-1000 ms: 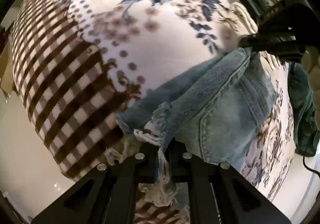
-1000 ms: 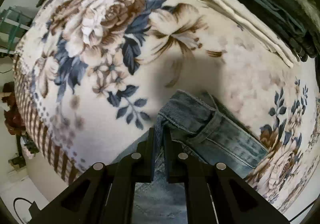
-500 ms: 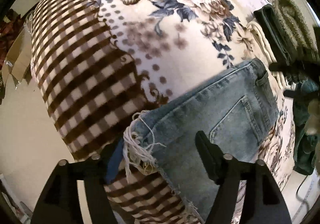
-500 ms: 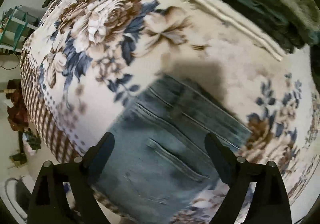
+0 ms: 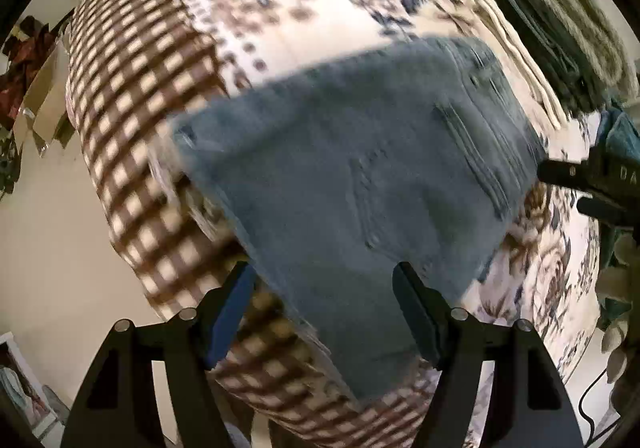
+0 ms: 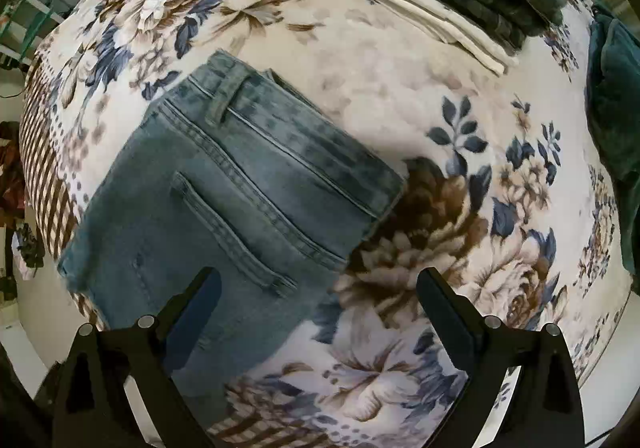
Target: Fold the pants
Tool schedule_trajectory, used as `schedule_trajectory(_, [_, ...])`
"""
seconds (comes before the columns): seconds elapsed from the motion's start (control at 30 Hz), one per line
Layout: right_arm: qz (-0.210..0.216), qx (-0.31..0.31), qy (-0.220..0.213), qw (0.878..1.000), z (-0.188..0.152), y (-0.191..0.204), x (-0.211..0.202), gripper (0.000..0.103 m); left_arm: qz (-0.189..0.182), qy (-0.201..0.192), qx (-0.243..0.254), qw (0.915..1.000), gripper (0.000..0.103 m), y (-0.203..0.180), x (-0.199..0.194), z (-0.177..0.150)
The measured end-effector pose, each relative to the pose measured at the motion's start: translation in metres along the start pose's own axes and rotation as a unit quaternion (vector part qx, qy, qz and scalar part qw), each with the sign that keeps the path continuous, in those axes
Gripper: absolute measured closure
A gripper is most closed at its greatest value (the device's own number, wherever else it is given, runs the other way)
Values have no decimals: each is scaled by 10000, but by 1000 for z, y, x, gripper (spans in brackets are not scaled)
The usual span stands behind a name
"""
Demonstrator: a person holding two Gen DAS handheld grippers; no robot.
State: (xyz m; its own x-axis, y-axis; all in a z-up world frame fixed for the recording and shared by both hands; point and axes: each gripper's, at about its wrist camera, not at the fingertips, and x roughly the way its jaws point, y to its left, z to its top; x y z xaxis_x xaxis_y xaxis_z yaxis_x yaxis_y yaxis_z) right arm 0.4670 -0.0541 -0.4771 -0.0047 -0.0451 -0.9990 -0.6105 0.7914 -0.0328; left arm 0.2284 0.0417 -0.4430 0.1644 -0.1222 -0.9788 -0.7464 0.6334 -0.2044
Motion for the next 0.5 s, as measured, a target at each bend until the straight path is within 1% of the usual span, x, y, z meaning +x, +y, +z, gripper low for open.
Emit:
schedule_trajectory(0.07, [57,-9,-24,10000,-5,-8,1,1,-13,67,-56,10000,33,-10,5,-11])
schedule_trajectory(0.17, [250,114,36,9996,-7,-25,9,0,-118,172,-281,9994,33,-18,15,-25])
schedule_trajectory(0.23, [456,296,112,9985,-8,-41,18,0,-311,249,-613,9973,33,-17,21,-34])
schedule_trajectory(0.27, [571,392,138,9975,-7,-47,23,0,-468,247,-895,9946,33,-12,21,-39])
schedule_trajectory(0.3, [723,494,151,9960,-7,-54,28,0,-628,185,-1245,9901,33,-5,20,-47])
schedule_trajectory(0.33, [904,610,180,9939,-6,-61,33,0,-790,144,-1573,9843,33,2,18,-53])
schedule_trajectory(0.37, [1113,751,258,9906,-5,-69,42,0,-958,115,-1944,9762,33,12,17,-60])
schedule_trajectory(0.4, [1311,853,306,9872,-4,-74,49,0,-1133,119,-2367,9649,33,22,17,-68])
schedule_trajectory(0.43, [1533,942,340,9831,-3,-79,56,0,-1339,182,-2801,9504,33,32,20,-77])
schedule_trajectory(0.47, [1626,976,381,9811,-2,-81,62,0,-1534,264,-3152,9362,33,39,23,-84])
schedule_trajectory(0.5, [1761,1016,419,9782,-1,-83,69,0,-1728,374,-3496,9201,33,45,27,-92])
